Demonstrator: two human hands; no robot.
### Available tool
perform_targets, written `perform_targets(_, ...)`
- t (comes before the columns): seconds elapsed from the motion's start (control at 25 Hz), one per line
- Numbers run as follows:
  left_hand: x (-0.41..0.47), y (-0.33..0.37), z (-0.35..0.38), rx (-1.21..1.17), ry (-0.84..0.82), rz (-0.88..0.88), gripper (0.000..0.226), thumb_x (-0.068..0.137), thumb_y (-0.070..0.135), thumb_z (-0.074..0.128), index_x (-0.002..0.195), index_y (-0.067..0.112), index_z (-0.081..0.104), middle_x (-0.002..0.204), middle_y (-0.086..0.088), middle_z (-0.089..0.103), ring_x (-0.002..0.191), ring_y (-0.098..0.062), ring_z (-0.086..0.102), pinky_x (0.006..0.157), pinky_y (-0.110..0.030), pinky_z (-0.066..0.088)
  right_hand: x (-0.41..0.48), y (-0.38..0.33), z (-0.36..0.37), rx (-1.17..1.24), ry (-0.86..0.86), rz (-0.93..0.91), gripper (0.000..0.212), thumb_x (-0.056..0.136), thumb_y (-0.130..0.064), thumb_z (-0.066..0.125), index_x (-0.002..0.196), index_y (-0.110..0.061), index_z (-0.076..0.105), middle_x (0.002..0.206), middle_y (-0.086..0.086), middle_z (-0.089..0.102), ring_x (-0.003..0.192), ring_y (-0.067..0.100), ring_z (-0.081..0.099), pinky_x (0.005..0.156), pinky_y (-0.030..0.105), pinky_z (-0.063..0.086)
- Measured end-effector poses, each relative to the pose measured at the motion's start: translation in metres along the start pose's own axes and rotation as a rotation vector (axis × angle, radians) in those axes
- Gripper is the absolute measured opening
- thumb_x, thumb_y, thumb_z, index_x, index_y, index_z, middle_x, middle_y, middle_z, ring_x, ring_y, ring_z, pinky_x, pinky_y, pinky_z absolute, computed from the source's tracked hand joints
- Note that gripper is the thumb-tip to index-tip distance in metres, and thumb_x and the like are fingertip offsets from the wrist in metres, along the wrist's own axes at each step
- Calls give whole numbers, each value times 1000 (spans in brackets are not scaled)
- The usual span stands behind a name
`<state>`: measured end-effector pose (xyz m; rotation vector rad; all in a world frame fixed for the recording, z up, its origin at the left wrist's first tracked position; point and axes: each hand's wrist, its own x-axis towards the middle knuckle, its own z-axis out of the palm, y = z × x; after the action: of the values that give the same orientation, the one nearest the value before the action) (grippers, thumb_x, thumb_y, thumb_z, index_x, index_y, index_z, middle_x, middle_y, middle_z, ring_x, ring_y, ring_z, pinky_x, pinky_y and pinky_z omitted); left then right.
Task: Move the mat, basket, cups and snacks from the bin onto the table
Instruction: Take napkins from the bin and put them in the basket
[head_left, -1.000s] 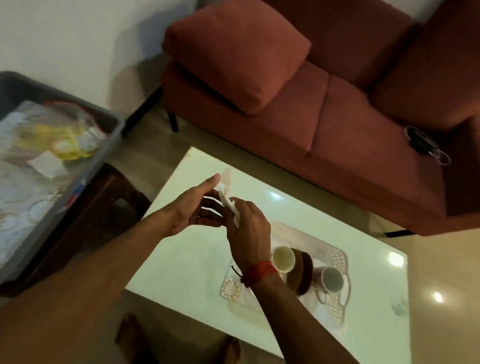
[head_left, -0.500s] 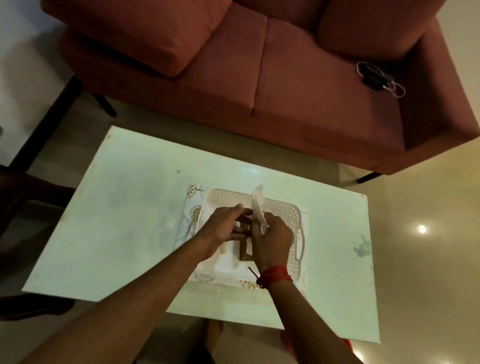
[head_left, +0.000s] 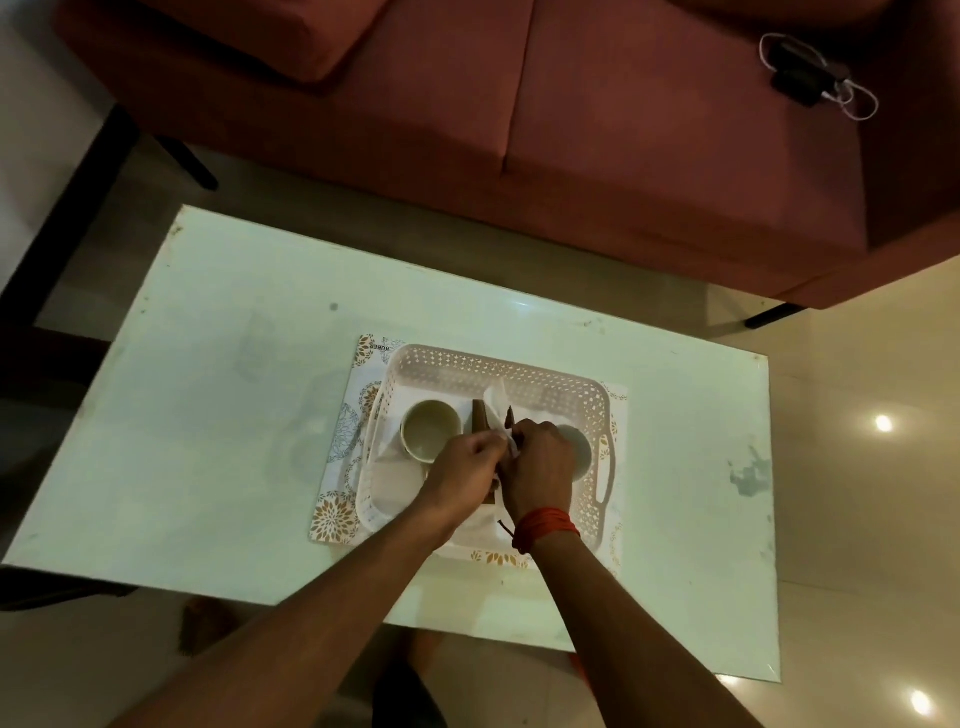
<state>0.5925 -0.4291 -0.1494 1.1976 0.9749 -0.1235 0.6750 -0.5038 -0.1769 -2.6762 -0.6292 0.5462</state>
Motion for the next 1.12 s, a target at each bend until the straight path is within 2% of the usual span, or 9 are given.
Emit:
perform_targets(0.08,2,0,5,60,44,8,37,103,35,46,81,18,72,72,-7,68,72,-26,65,74,-45,58,6,1,4,-44,-12,-1,16,95,-14,59,98,-10,74,94,10,69,79,24,65,65,27,43)
perform_targets(0.16,4,-1,9,169,98,21,39,102,37,46,79,16,69,79,-14,71,80,-31,71,83,-51,59,8,3,7,-60,-46,-9,17,96,-12,57,97,-8,74,89,11,73,80,25,68,69,33,53)
perform_targets(0.24,5,-1,12,257,142,28,36,102,38,47,83,19,71,76,-5,72,74,-22,70,80,-46,61,9,5,8,-64,-59,-20,15,96,-10,56,96,-7,71,84,11,74,79,26,69,70,38,57)
perform_targets(0.4,7,-2,14,412,287,48,29,100,33,51,108,17,74,98,-2,77,87,-20,72,77,-34,58,4,5,9,-76,-23,-83,9,92,-11,60,99,-8,64,81,11,71,77,29,67,64,42,56)
perform_targets(0.52,9,-2,14,436,363,81,27,99,26,52,113,15,73,108,-3,74,96,-20,70,85,-38,58,2,7,8,15,9,-94,11,88,-16,65,96,-9,61,83,9,68,73,27,64,62,42,56)
perform_targets(0.68,14,-3,16,434,349,97,30,98,23,51,118,13,71,114,-7,70,101,-22,69,90,-44,58,0,11,13,-25,9,-104,10,91,-16,62,84,-10,62,79,9,66,70,28,63,59,39,53)
perform_targets(0.96,11,-10,18,413,340,123,35,99,22,54,129,12,68,123,-8,72,109,-22,70,95,-40,59,-1,13,16,-67,4,-88,9,94,-15,61,88,-8,59,79,11,67,71,29,63,58,38,53)
perform_targets(1.12,12,-11,16,382,314,136,36,99,20,56,132,13,66,128,-7,71,115,-21,69,99,-35,56,0,15,16,-93,3,-78,6,93,-11,61,89,-8,60,81,12,67,72,31,65,56,33,48)
